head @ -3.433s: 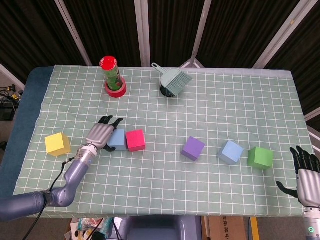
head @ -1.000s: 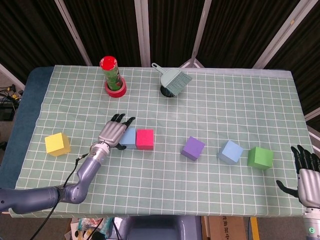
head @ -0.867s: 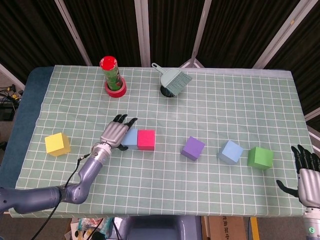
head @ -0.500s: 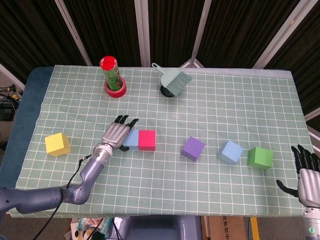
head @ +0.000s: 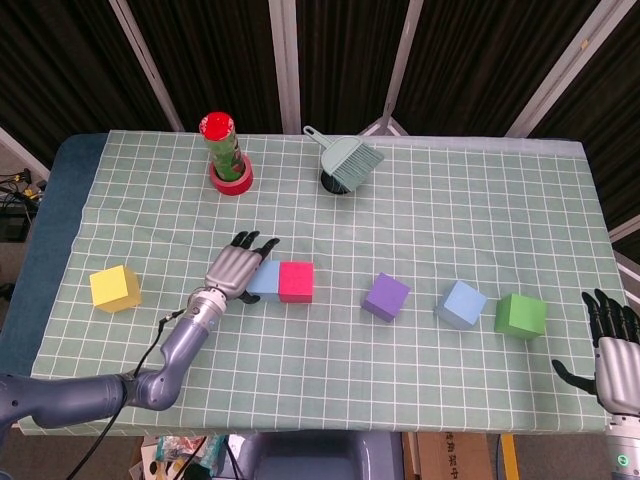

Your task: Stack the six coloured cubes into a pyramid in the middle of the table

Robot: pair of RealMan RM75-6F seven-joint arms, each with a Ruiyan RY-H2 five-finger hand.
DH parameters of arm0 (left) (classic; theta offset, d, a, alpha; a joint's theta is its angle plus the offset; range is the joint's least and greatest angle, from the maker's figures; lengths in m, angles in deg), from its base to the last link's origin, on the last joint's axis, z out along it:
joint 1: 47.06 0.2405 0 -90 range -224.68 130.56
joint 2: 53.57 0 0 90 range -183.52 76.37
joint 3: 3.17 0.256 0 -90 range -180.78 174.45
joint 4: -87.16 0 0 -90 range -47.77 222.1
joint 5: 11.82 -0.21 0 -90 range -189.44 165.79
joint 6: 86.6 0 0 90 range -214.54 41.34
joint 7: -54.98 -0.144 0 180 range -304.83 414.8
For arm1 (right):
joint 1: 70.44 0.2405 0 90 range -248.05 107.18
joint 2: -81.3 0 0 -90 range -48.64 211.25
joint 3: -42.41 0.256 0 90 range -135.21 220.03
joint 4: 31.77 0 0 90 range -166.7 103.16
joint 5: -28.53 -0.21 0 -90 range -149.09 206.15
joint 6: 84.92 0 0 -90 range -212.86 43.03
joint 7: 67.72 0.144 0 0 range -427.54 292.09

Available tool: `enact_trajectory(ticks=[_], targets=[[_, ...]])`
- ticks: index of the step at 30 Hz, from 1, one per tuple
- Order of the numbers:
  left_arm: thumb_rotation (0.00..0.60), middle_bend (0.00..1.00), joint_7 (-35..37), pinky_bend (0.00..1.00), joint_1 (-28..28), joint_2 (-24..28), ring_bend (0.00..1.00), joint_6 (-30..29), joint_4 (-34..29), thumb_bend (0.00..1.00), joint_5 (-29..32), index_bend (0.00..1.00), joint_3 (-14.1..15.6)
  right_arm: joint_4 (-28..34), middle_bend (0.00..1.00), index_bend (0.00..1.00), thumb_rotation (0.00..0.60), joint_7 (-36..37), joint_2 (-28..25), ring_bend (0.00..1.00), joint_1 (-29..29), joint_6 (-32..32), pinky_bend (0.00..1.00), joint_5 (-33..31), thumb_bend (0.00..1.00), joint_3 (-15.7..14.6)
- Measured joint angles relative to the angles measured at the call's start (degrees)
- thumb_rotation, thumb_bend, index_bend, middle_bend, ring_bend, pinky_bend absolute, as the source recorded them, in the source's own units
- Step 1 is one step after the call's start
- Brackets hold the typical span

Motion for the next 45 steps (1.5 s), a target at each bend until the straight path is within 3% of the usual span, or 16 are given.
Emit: enact_trajectory(ticks=[45], targets=[[0.600, 0.35, -0.5, 0.02, -1.7, -3.7, 0.00, 0.2, 1.7, 0.26, 1.0, 0.00, -1.0, -0.1, 0.00, 0.00, 0.600, -0.1, 0.2, 0.00, 0.0, -0.1, 0.00, 0.1, 0.19, 0.1]])
